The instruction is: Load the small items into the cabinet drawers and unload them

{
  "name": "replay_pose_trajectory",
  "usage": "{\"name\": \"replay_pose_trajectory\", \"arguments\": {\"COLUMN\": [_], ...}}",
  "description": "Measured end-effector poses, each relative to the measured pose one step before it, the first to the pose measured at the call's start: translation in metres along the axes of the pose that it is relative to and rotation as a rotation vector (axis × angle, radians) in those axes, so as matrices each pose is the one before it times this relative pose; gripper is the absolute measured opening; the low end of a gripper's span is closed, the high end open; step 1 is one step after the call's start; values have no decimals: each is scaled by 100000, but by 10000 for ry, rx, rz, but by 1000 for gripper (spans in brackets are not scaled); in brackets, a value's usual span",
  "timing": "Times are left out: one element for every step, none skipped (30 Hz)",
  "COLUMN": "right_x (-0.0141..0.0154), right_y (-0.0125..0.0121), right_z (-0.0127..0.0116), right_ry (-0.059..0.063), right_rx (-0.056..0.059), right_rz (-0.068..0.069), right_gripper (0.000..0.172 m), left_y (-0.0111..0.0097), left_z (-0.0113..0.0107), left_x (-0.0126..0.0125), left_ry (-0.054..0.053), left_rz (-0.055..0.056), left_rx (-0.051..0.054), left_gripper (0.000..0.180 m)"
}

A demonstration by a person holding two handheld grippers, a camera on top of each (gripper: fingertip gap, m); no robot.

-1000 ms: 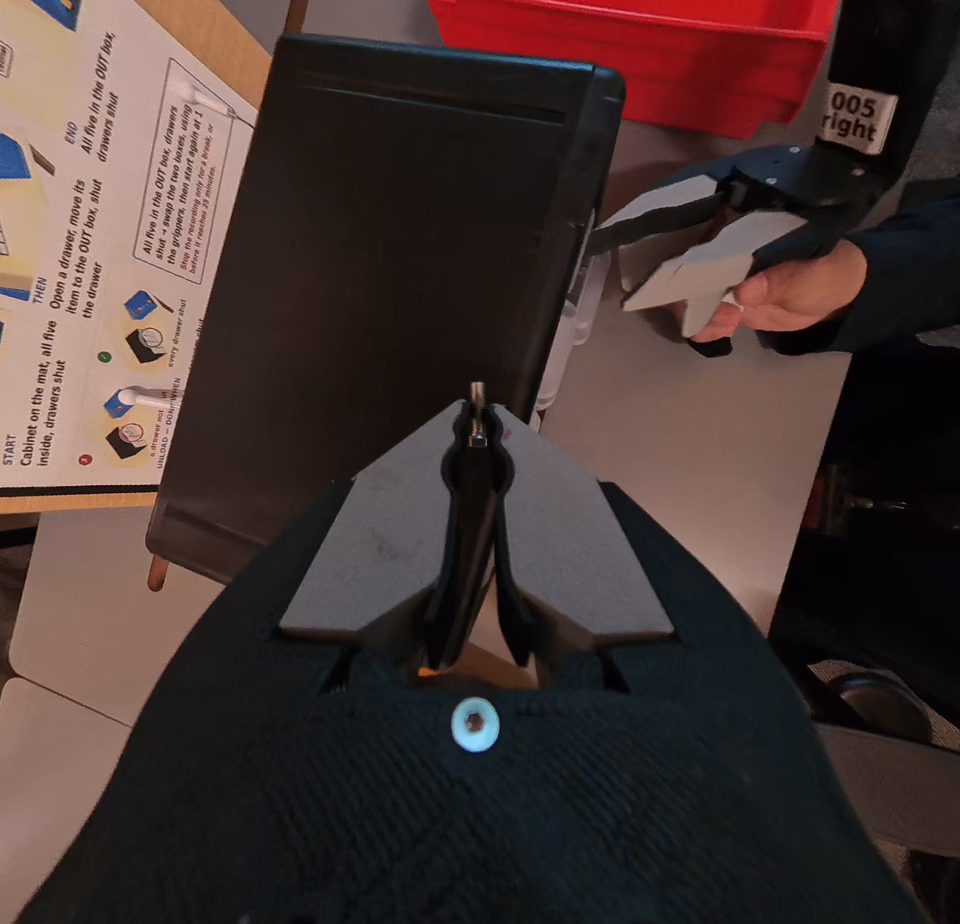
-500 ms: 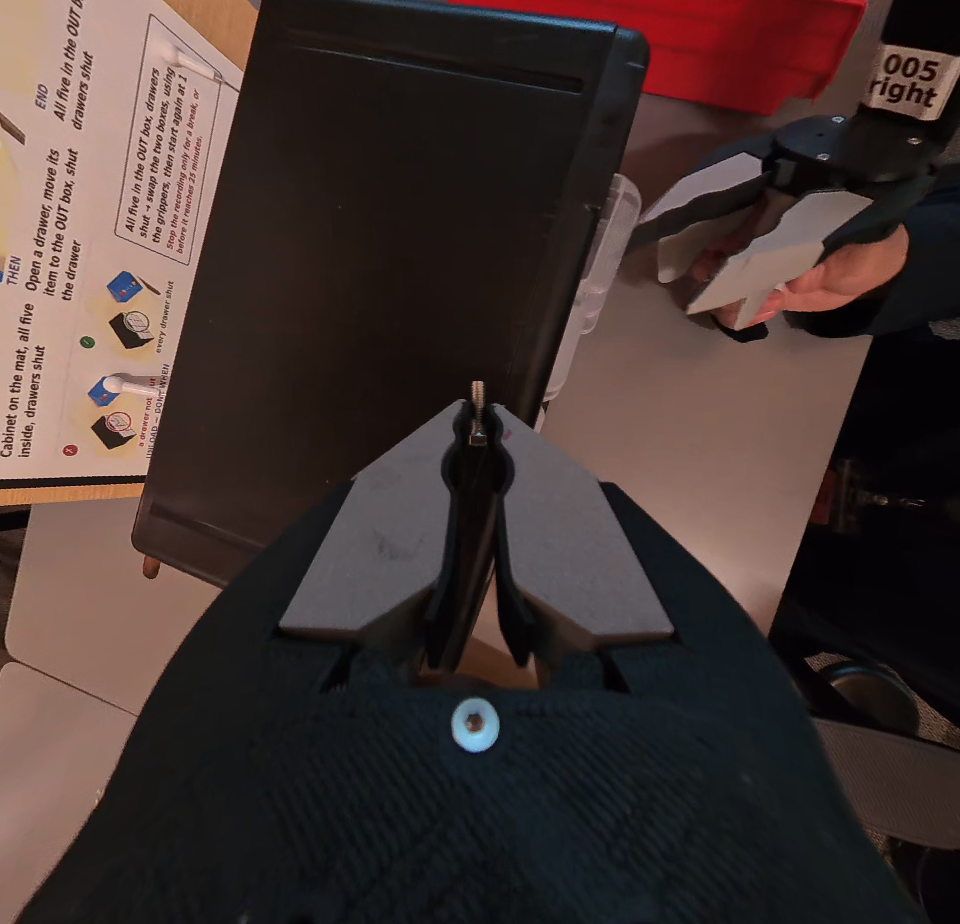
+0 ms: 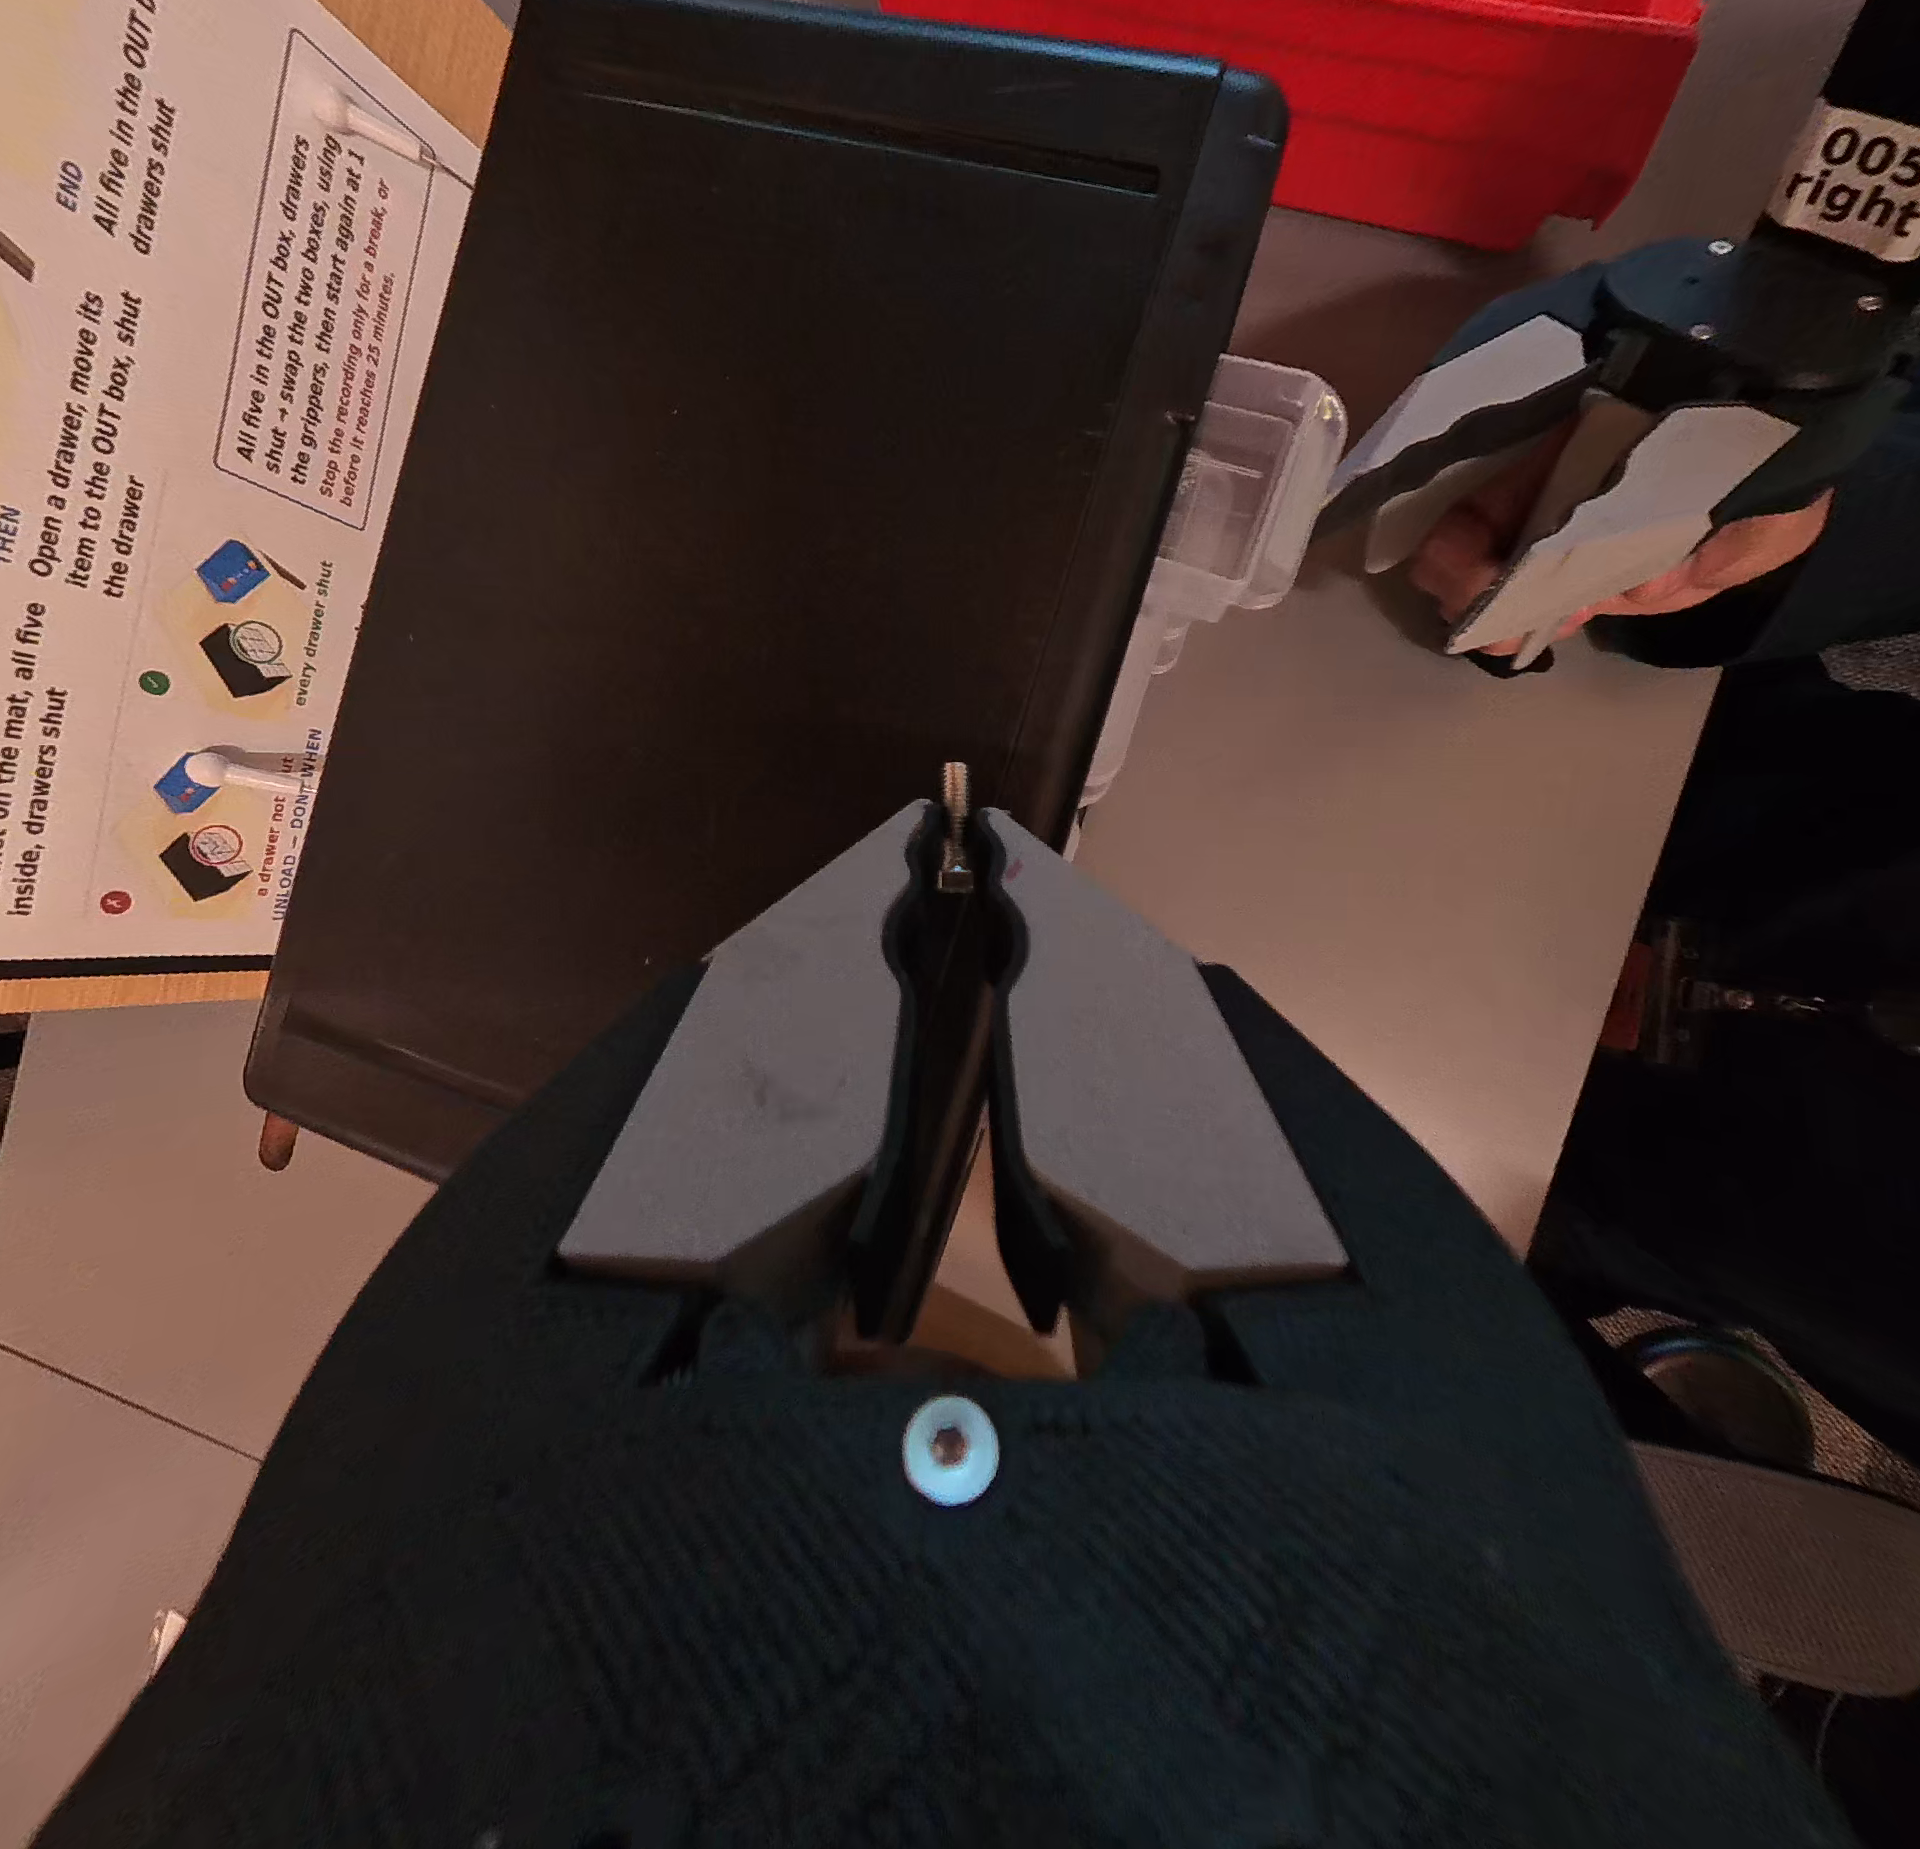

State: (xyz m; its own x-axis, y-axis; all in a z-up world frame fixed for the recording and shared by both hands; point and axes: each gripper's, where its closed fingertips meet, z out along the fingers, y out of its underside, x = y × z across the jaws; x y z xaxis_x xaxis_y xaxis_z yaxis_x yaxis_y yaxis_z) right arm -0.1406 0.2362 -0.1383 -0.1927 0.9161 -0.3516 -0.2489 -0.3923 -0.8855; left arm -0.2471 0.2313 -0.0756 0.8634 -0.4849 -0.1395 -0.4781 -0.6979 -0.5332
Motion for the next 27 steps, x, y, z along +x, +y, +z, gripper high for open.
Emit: {"name": "replay_pose_trajectory", "arguments": {"right_x": [-86, -117, -102, -93, -107, -103, -111, -83, -44, -34, -16, -2, 4, 29, 39, 21, -1, -28, -30, -64, -79, -108, -102, -85, -84, -85, -82], "right_y": [38, 60, 62, 62, 41, 35, 49, 52, 42, 9, 7, 8, 18, 19, 13, 4, -3, 2, 17, -1, -20, -24, -25, 2, 41, 79, 97], "right_z": [-20, -23, -17, -18, -6, -6, 0, -4, -9, -27, -23, -14, -2, -11, -8, -18, -14, -12, -17, -35, -44, -67, -68, -53, -49, -33, -32], "right_ry": [-40, -49, -30, -10, -18, -17, -23, -6, 0, -12, -15, -23, -24, -4, 19, 20, 3, -2, -1, -6, -12, -19, -16, -17, -16, -18, -20], "right_rx": [-14, -22, -27, -25, -14, -13, -9, -15, -11, 2, 9, 1, -12, -12, -6, -1, 3, -1, -10, -8, 5, 13, 7, -10, -33, -53, -65], "right_rz": [7, -6, -39, -73, -87, -78, -65, -59, -46, -18, 13, 36, 42, 29, 0, -22, -25, -27, -37, -54, -64, -68, -73, -80, -85, -92, -99], "right_gripper": [43, 42, 42, 42, 41, 40, 40, 40, 40, 40, 40, 40, 41, 41, 41, 40, 40, 40, 40, 40, 40, 40, 40, 40, 39, 39, 40], "left_y": [-3, 3, 10, 6, -15, -67, -125, -234, -407, -558, -746, -794, -732, -696, -618, -498, -364, -307, -302, -127, -51, 10, 81, 90, 82, 107, 79], "left_z": [-1, -8, -11, -20, -9, -19, -11, -39, -36, -49, -11, 46, 167, 276, 373, 466, 560, 640, 708, 769, 795, 794, 758, 678, 608, 526, 455], "left_x": [12, 21, 27, 5, 1, 27, 88, 121, 246, 481, 692, 674, 606, 662, 569, 357, 289, 364, 417, 483, 406, 284, 166, 7, -164, -156, -188], "left_ry": [0, -5, 5, -5, -12, -3, 29, 31, 81, 191, 264, 234, 198, 213, 173, 63, 44, 104, 127, 147, 72, -37, -97, -166, -233, -185, -177], "left_rz": [3, 6, 4, 3, 11, 17, 12, 25, 42, 84, 170, 126, 78, 133, 147, 131, 122, 107, 91, 114, 145, 169, 168, 155, 131, 74, 21], "left_rx": [4, 6, 4, 6, 10, 33, 47, 85, 149, 201, 279, 258, 152, 113, 51, -30, -112, -136, -133, -213, -248, -257, -282, -264, -230, -200, -143], "left_gripper": [4, 4, 4, 4, 4, 4, 4, 4, 4, 4, 3, 4, 4, 4, 4, 4, 4, 4, 4, 4, 4, 3, 3, 4, 4, 4, 4]}}
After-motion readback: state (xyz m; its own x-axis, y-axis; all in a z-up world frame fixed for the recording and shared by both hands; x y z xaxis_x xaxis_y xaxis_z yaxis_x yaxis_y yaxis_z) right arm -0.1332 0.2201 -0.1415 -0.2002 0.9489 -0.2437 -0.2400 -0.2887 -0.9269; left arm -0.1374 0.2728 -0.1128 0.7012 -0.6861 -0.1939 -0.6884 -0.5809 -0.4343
